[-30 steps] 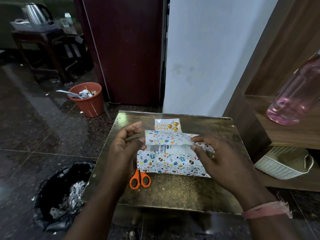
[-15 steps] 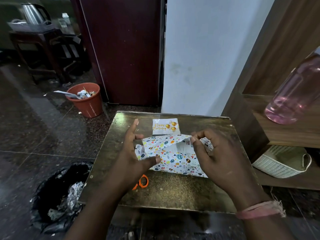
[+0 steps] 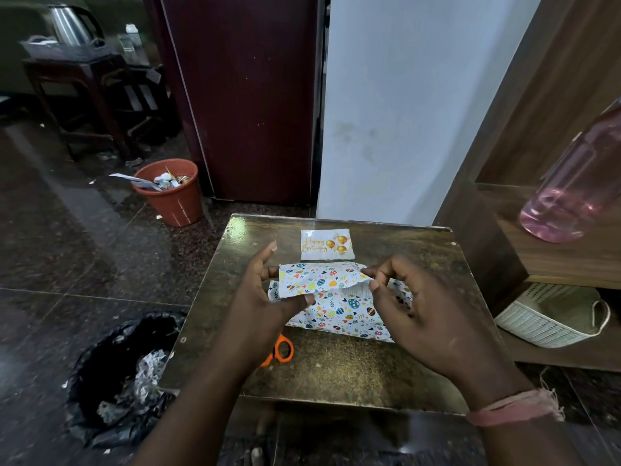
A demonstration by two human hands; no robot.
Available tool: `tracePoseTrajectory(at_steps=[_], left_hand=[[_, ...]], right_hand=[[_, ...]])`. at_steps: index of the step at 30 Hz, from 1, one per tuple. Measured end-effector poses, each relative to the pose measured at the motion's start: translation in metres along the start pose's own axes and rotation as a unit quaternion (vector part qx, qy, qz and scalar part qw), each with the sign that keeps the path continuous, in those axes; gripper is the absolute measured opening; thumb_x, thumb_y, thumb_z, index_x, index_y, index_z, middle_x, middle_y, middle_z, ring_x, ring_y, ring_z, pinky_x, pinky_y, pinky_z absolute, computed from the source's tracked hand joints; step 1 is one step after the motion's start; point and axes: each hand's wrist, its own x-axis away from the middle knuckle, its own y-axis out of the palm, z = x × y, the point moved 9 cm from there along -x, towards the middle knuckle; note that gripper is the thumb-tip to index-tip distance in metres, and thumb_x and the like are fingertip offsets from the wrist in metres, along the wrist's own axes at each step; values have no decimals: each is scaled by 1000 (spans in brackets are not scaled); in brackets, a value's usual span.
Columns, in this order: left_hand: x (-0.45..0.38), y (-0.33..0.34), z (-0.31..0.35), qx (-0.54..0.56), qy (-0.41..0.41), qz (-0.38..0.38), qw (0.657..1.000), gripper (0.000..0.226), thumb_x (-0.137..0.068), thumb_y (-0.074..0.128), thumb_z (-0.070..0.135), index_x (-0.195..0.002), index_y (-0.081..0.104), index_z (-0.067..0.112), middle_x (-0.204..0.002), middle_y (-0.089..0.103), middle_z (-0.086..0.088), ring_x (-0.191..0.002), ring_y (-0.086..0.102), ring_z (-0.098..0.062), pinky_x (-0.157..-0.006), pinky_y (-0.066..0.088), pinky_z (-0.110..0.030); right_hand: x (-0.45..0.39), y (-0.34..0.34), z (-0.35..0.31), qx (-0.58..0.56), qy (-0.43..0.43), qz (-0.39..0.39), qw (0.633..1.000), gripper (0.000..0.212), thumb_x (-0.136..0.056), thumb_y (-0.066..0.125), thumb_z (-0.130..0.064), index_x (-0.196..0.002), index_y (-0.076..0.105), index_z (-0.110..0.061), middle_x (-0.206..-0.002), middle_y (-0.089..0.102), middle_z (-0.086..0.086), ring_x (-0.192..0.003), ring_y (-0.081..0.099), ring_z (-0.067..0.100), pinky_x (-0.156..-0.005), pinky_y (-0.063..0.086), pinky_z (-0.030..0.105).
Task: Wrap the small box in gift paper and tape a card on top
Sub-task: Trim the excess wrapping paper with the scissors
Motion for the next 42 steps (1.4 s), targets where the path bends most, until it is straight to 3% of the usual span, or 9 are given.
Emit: tracePoseTrajectory(at_steps=[2,7,10,16,20,25,31,38,42], left_hand=[[1,1,1,-3,-1,-2,1000,94,-79,85,2,-155,36,30,-119,59,7,-99,61,18,-73,48,-2],[3,6,5,0,9,-23,1000,92,-83,74,-15,-157,33,21,-129,57,13,-99,63,18,-72,52,-7],[4,2,8,-13,26,-17,999,92,-82,76,-11,-155,37,29,-135,53,16,-103,59,21,-75,51,-6],[8,0,19,-100,86,-16,991,83,-84,83,11,-148,43,44,-143,45,23,-116,44,28,-88,35,4],[9,-1,27,-156,125,-6,980,81,-84,84,17,-149,44,46,-158,34,23,-139,29,19,-102,24,2],[11,3,28,-169,137,-28,976,81,-83,85,17,-148,45,45,-159,31,27,-137,24,26,-97,19,9],[9,2,28,-185,146,-19,972,78,-81,86,14,-146,51,42,-153,44,27,-147,31,4,-119,26,-22],[13,-2,27,-182,166,10,969,64,-81,84,8,-133,65,39,-143,56,10,-144,39,-7,-99,27,4],[15,-2,31,-171,182,19,968,54,-81,82,0,-124,72,30,-133,64,6,-135,48,-14,-87,33,5]], right_hand=[[1,1,1,16,-3,-6,1000,12,-96,61,-39,-103,54,-32,-113,65,-22,-117,56,-5,-87,54,36],[2,25,3,137,-24,-70,988,85,-76,63,-72,-150,26,-49,-136,37,-27,-129,33,2,-110,32,35],[-1,35,7,207,-23,-94,973,106,-73,68,-77,-157,8,-48,-152,15,-20,-141,14,6,-109,16,31],[-4,35,17,227,5,-68,972,88,-82,66,-67,-154,19,-46,-164,20,-17,-153,1,12,-112,2,31],[-4,32,18,196,10,-63,979,78,-86,66,-62,-151,28,-43,-151,37,-23,-143,24,5,-107,7,26],[-5,26,18,157,8,-61,986,67,-84,73,-56,-144,43,-47,-142,41,-29,-135,34,4,-101,17,26],[-7,20,20,118,6,-42,992,52,-77,82,-51,-125,62,-45,-126,49,-34,-128,40,0,-106,20,28],[-10,22,17,73,3,-36,997,36,-78,86,-35,-111,71,-35,-111,60,-26,-115,49,5,-101,39,28],[-9,19,18,91,-6,-20,996,35,-79,84,-40,-111,71,-36,-115,60,-24,-117,49,7,-103,35,33]])
